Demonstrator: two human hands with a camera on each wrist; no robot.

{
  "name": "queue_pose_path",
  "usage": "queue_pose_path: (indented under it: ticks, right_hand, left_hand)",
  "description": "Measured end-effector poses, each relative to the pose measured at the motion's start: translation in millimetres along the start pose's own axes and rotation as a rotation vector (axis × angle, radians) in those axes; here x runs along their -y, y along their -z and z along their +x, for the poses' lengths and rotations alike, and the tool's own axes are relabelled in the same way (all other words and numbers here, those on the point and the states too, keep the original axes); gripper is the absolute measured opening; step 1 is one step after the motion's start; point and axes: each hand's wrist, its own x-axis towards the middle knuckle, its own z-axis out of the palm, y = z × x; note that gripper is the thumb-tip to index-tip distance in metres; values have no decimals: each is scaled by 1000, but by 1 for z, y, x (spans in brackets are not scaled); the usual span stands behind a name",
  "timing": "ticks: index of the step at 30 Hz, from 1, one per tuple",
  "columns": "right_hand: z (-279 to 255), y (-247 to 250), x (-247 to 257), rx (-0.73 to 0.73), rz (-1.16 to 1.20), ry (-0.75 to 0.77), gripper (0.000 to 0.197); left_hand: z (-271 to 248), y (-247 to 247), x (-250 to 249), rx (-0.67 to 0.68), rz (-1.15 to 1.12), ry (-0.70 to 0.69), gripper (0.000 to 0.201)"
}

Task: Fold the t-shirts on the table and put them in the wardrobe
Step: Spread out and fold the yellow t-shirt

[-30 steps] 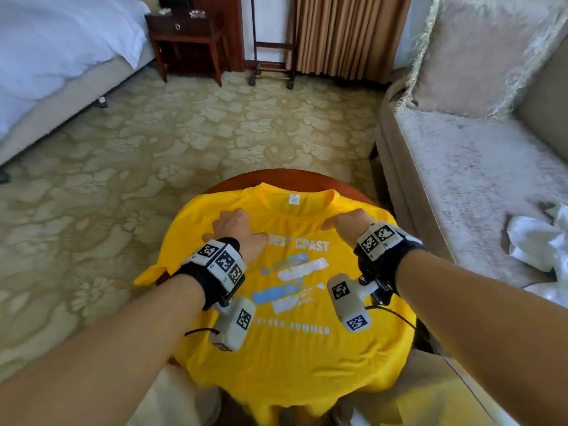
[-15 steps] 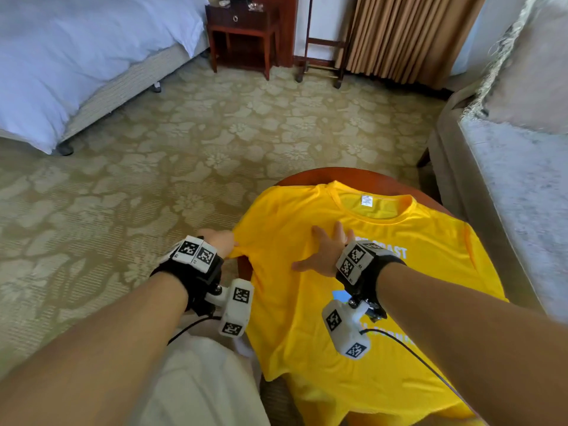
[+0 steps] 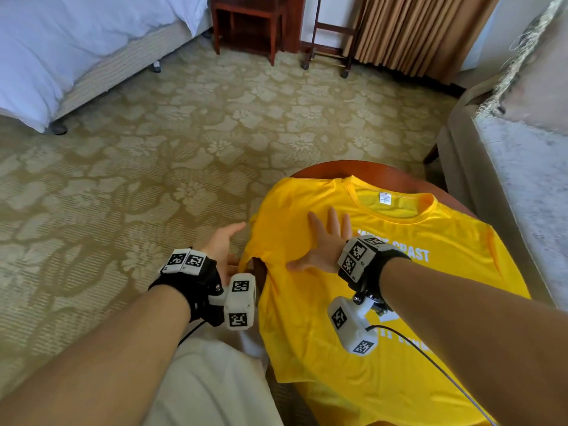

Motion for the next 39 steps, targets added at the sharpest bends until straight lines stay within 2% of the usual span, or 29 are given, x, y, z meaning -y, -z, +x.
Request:
queue_pose_path:
  ticks: [2,4,9,14,19,22,26,29,33,36,39]
  right_hand:
    - [2,-4,-3,-5,7,13,125]
    - [2,-4,-5,-9,5,22,125]
    - [3,-4,-5,-5,8,25,126]
    - [4,-4,-4,-8,15,19,126]
    - [3,-4,-3,-21,26,13,127]
    - [0,-2,-2,-34,33,2,127]
    - [-2,3,0,-58,65,-17,126]
    - [-4,9,2,-91,121,-31,122]
    - [-11,20,-5,-110,169,-30,113]
    - [-17,29,-20,-133,185,-79,110]
    - [-21,36,-39,-188,211,-137,108]
  left_hand:
    - [1,-2,4,145,-94,7,69]
    - [1,-4,7,193,-158,-11,59]
    - [3,-3,2,184,-243,-130,43]
    - [-6,3,-11,150,-180,-273,24]
    - [-14,7,-22,65,-135,-349,28]
    - [-18,11,-30,5,-127,-463,47]
    - [-33,0,-35,10,-196,-533,36]
    - [-45,-11,-37,25,-184,-600,43]
    - [-56,-34,-35,-48,-94,-723,30]
    - [-63,-54,-29,-118,169,-888,30]
    - [-74,-77,-20,-61,379,-997,28]
